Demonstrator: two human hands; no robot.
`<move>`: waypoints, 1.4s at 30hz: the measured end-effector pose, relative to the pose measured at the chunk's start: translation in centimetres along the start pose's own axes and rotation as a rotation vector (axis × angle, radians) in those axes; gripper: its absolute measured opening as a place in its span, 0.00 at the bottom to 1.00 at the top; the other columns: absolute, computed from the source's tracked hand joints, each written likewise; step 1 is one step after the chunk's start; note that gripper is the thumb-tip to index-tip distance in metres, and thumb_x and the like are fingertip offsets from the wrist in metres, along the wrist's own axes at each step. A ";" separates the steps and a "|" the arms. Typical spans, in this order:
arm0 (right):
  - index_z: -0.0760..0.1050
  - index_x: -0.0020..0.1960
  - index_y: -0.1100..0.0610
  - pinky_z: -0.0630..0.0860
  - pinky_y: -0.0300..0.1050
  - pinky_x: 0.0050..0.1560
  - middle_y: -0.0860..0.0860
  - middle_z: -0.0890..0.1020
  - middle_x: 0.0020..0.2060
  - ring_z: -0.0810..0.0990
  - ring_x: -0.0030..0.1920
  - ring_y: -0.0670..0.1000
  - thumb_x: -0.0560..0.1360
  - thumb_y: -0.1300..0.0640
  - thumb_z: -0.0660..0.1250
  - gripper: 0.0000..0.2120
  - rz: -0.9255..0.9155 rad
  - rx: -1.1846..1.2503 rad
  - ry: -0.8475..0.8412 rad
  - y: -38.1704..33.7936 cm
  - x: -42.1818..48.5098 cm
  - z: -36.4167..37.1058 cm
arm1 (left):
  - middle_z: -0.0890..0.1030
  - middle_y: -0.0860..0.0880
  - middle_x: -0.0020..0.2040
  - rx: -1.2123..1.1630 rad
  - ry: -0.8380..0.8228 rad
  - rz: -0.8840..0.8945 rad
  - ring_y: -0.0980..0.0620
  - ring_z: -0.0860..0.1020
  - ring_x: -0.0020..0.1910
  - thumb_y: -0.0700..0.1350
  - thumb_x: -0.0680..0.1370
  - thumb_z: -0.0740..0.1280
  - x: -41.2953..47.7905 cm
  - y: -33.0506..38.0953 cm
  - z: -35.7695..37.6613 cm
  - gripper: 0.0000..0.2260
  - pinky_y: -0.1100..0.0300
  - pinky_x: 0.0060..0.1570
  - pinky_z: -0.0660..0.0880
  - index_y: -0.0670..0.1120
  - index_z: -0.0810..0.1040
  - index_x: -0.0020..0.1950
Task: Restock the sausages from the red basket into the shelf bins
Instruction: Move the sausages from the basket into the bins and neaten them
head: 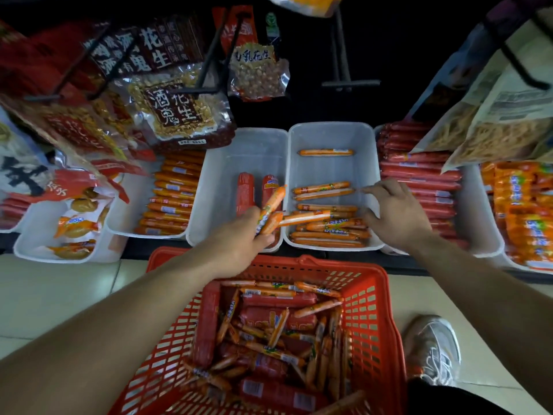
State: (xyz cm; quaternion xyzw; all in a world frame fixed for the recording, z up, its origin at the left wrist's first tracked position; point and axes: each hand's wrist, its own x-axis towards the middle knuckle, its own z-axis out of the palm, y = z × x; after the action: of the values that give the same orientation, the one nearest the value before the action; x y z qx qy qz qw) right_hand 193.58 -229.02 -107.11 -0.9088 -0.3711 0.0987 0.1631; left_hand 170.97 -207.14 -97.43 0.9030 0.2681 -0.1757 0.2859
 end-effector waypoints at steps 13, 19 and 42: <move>0.76 0.61 0.52 0.72 0.55 0.55 0.54 0.79 0.58 0.74 0.59 0.59 0.79 0.35 0.54 0.25 0.228 0.000 -0.056 3.7 -3.6 1.6 | 0.72 0.49 0.42 0.164 -0.163 0.119 0.53 0.72 0.37 0.50 0.83 0.63 13.2 9.5 3.5 0.11 0.54 0.36 0.68 0.47 0.64 0.57; 0.78 0.56 0.50 0.71 0.53 0.49 0.52 0.80 0.53 0.76 0.56 0.57 0.80 0.36 0.55 0.22 0.227 -0.027 -0.020 3.3 -3.5 2.0 | 0.72 0.49 0.41 0.200 -0.184 0.134 0.54 0.71 0.37 0.52 0.81 0.65 14.1 8.7 3.6 0.11 0.57 0.34 0.65 0.48 0.66 0.53; 0.77 0.50 0.53 0.65 0.48 0.40 0.52 0.80 0.47 0.78 0.49 0.58 0.79 0.38 0.57 0.20 0.192 -0.089 0.099 3.4 -3.8 2.6 | 0.82 0.53 0.60 0.107 0.063 0.250 0.51 0.79 0.55 0.52 0.79 0.69 13.6 4.4 4.6 0.16 0.58 0.48 0.73 0.56 0.78 0.66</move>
State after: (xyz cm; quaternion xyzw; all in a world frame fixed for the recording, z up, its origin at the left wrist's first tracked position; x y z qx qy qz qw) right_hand 192.30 -233.35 -110.54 -0.9503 -0.2779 0.0521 0.1304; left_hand 183.62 -207.77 -105.51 0.9484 0.1526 -0.1245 0.2484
